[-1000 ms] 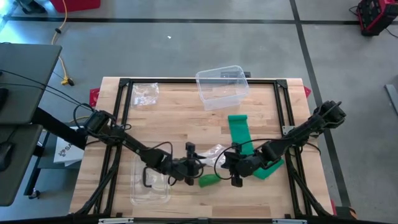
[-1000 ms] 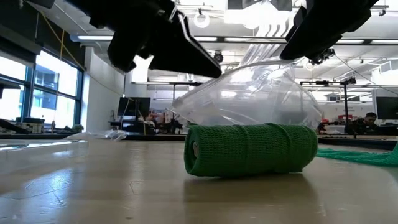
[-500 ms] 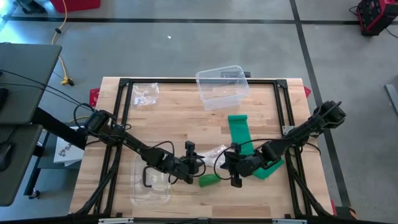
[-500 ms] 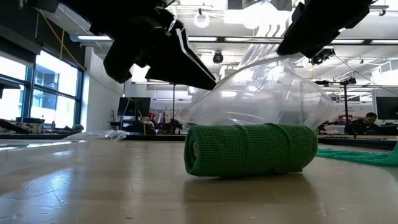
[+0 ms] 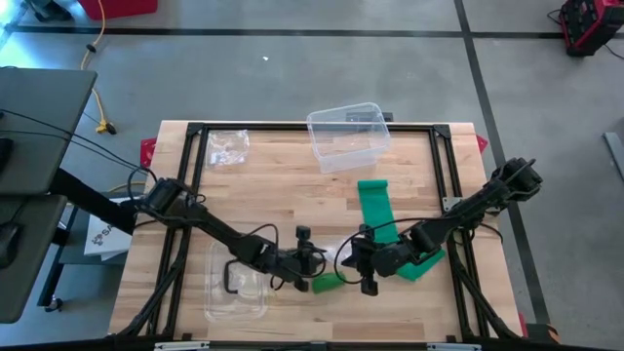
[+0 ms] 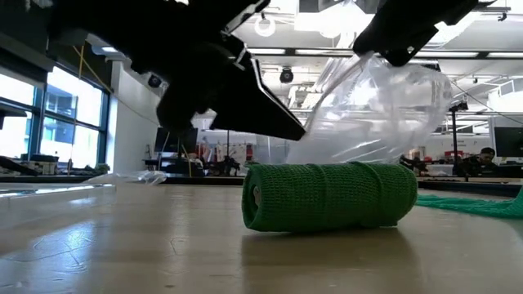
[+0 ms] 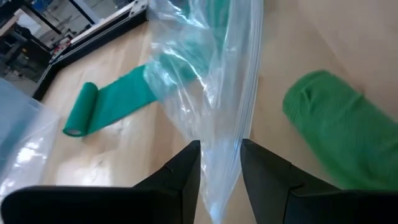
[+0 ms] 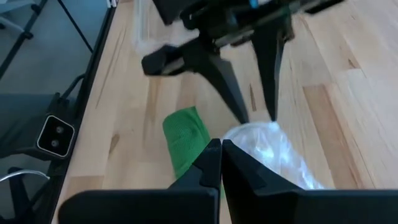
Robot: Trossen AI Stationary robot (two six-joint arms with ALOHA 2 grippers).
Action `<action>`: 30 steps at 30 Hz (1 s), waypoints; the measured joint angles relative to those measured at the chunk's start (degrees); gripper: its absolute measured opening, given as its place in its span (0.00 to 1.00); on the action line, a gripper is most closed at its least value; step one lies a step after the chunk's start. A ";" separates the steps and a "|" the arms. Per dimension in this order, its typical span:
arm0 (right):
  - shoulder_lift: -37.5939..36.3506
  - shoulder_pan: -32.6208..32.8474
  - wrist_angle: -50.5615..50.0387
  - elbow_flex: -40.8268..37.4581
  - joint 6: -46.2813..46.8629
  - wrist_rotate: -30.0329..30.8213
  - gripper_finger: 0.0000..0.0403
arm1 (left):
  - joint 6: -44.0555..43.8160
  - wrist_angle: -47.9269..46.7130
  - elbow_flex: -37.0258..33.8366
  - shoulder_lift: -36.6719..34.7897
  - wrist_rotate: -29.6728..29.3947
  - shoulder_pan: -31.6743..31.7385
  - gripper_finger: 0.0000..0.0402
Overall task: Roll bandage
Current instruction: Open the transparent zip bag
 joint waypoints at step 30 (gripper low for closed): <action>0.28 -1.08 -11.50 -0.07 5.96 6.26 0.12 | -26.37 -28.69 1.49 -6.37 1.49 -0.07 0.00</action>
